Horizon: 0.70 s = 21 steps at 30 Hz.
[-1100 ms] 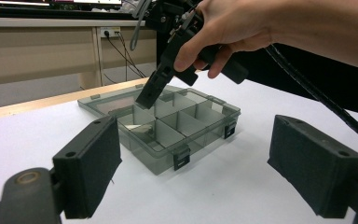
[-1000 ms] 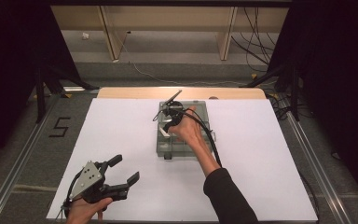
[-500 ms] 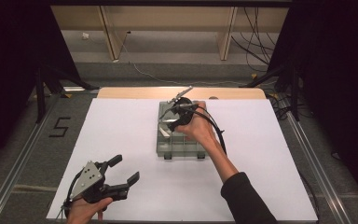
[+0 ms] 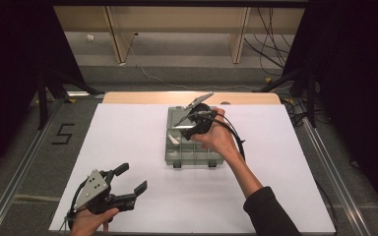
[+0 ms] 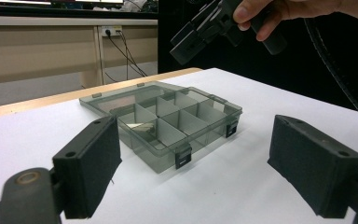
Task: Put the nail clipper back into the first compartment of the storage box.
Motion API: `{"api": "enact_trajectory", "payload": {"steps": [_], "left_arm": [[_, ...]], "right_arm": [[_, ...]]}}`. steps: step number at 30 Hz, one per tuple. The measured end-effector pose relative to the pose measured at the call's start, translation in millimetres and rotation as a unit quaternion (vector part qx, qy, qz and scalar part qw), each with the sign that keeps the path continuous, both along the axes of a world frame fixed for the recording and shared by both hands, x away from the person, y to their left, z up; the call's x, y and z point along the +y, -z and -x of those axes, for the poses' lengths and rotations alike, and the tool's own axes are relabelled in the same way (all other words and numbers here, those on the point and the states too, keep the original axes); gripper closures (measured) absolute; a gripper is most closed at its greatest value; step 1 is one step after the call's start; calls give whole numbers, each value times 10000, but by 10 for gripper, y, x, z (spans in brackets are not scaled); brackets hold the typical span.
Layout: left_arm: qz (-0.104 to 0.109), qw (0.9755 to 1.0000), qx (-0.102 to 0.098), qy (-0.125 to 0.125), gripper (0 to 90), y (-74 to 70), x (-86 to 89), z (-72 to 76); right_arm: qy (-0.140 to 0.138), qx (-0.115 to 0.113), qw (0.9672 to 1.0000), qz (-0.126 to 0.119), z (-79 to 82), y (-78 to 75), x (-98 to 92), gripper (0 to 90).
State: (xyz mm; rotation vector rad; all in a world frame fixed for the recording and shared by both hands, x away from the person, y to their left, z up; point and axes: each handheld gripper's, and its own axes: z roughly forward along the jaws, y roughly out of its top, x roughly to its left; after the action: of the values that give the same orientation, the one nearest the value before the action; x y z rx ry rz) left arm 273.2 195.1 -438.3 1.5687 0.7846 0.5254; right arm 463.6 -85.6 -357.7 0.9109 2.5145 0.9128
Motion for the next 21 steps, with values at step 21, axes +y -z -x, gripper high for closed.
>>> {"api": "enact_trajectory", "payload": {"steps": [21], "left_arm": [[-23,10000,2,-26,160,5,0,-3]], "right_arm": [[-247,-300,9987,-335,140,-38,-190,297]]}}
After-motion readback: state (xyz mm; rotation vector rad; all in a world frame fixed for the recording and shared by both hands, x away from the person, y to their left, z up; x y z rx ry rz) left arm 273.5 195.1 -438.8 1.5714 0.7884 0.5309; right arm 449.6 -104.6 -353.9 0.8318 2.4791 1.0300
